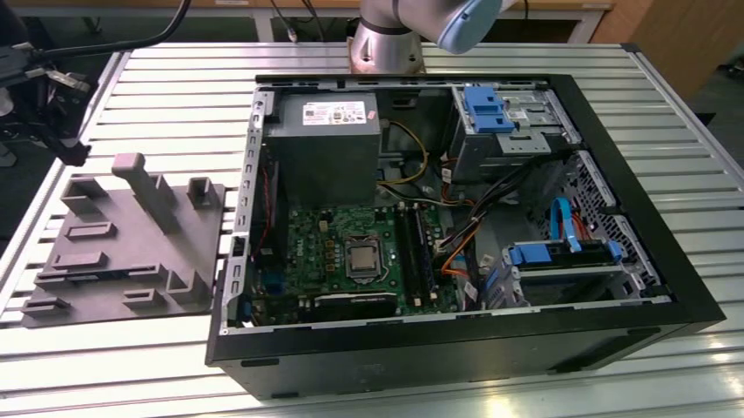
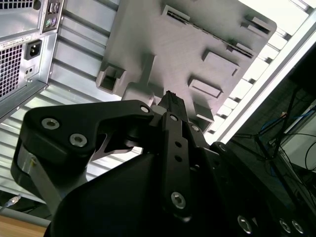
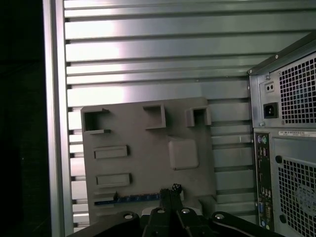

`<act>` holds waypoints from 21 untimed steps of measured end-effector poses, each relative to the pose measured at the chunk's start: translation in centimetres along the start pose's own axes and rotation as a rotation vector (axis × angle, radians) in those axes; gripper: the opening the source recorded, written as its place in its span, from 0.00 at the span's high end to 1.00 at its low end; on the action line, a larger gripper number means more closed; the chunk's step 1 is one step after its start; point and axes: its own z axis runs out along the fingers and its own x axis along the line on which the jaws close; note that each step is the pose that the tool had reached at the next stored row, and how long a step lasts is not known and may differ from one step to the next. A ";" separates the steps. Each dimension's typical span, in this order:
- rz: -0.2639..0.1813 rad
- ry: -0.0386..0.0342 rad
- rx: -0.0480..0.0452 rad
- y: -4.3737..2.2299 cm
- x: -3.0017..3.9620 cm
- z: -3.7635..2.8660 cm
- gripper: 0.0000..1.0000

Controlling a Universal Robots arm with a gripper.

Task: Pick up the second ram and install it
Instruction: 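Reach for the second ram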

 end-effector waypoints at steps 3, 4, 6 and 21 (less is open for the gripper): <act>0.000 0.0000 0.0001 -0.03 0.05 0.05 0.89; 0.000 0.0000 0.0001 -0.04 0.07 0.07 0.89; 0.000 0.0001 0.0001 -0.05 0.10 0.10 0.89; 0.000 0.0001 0.0002 -0.27 0.48 0.55 0.89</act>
